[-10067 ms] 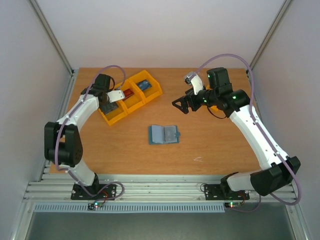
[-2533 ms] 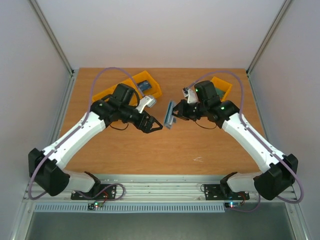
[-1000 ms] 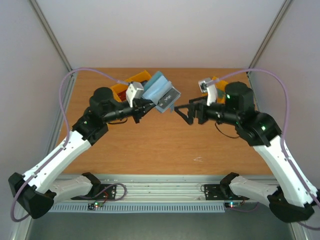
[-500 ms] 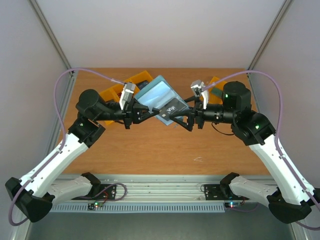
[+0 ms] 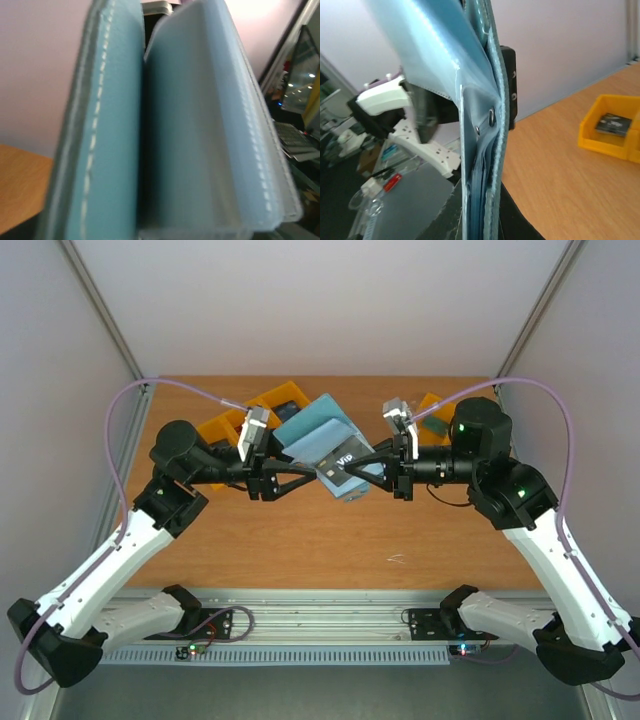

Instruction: Take the credit cards out of the card holder

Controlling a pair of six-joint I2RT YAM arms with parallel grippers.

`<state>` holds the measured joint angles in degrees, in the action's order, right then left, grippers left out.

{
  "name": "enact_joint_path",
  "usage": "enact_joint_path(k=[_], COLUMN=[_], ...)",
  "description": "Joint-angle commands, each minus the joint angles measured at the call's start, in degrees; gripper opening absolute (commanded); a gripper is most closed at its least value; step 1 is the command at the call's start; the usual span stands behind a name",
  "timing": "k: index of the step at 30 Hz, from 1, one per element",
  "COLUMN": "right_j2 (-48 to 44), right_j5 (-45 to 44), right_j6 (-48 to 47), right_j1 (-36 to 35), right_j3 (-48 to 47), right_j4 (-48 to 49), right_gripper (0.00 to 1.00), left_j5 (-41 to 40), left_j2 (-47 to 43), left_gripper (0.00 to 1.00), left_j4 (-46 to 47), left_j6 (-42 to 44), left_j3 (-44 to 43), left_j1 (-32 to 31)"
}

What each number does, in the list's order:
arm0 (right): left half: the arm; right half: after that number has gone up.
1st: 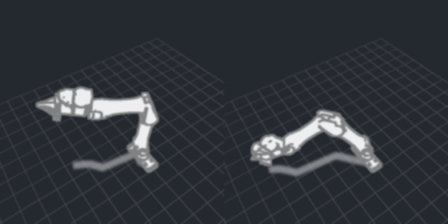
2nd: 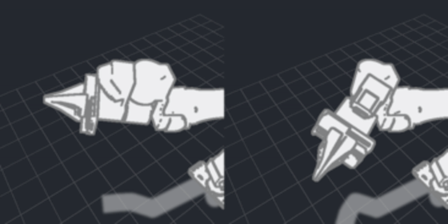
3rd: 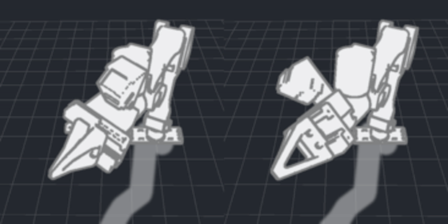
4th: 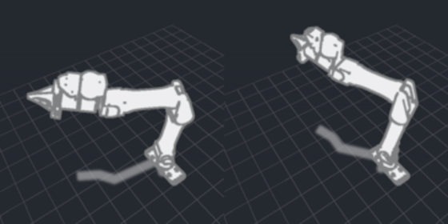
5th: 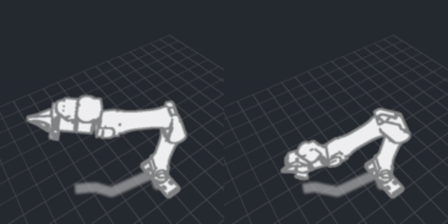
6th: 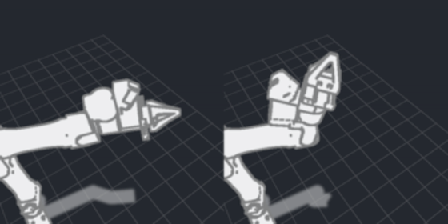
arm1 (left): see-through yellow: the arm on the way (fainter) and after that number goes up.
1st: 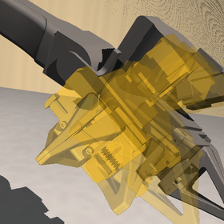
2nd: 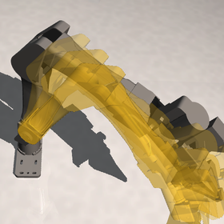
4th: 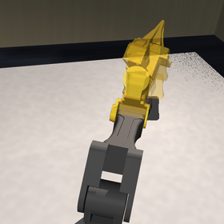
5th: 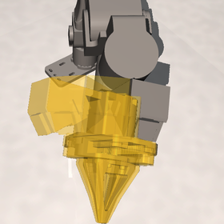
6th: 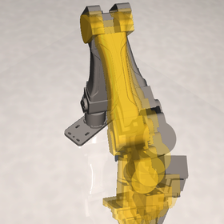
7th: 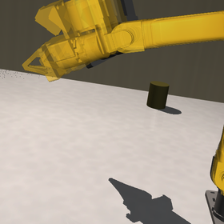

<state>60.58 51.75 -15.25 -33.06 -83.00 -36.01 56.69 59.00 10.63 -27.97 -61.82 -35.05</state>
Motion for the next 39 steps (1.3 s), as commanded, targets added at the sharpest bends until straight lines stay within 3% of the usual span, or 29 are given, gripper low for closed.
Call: enact_joint_path(k=[1, 6, 10, 14, 16, 21, 24, 32, 39], right_j2=[-1.38, 7.83, 13.51, 15.14, 16.10, 16.76, 15.11, 10.45, 11.07], right_j5=[-10.48, -27.11, -38.89, -37.91, -36.38, -26.95, -23.12, -15.40, -8.06], right_j6=[-0.88, 0.20, 3.10, 3.67, 3.34, -1.47, -2.81, -5.27, -8.22], right_j1=[0.24, -0.09, -1.52, -5.35, -6.94, -11.32, -12.64, -12.65, -13.00], right_j3=[-0.48, -12.44, -16.52, -16.84, -17.52, -18.14, -17.18, -14.29, -14.29], right_j4=[-5.54, -29.26, -37.85, -34.74, -33.44, -30.45, -29.06, -24.60, -24.58], right_gripper=[0.01, 0.01, 0.01, 0.01, 0.01, 0.01, 0.01, 0.01, 0.01], left_j5=[-7.64, -14.79, -17.82, -5.22, -4.82, -8.44, -10.27, -17.33, -11.29], left_j2=[-2.38, -4.40, -5.21, -4.94, -4.59, -1.36, -0.74, -2.00, -2.02], left_gripper=[0.69, 0.72, 0.68, 0.50, 0.42, 0.33, 0.31, 0.29, 0.30], left_j4=[-4.98, -17.51, -19.80, -16.25, -17.19, -25.27, -26.83, -36.82, -33.64], left_j6=[1.17, 13.33, 22.32, 22.33, 18.52, 22.00, 19.68, 25.97, 25.39], left_j3=[-0.34, -7.71, -10.67, -7.09, -4.70, -3.35, -3.54, -3.80, -3.37], left_j1=[1.73, 4.98, 5.77, 5.01, 1.92, -4.63, -4.61, -4.48, -4.28])
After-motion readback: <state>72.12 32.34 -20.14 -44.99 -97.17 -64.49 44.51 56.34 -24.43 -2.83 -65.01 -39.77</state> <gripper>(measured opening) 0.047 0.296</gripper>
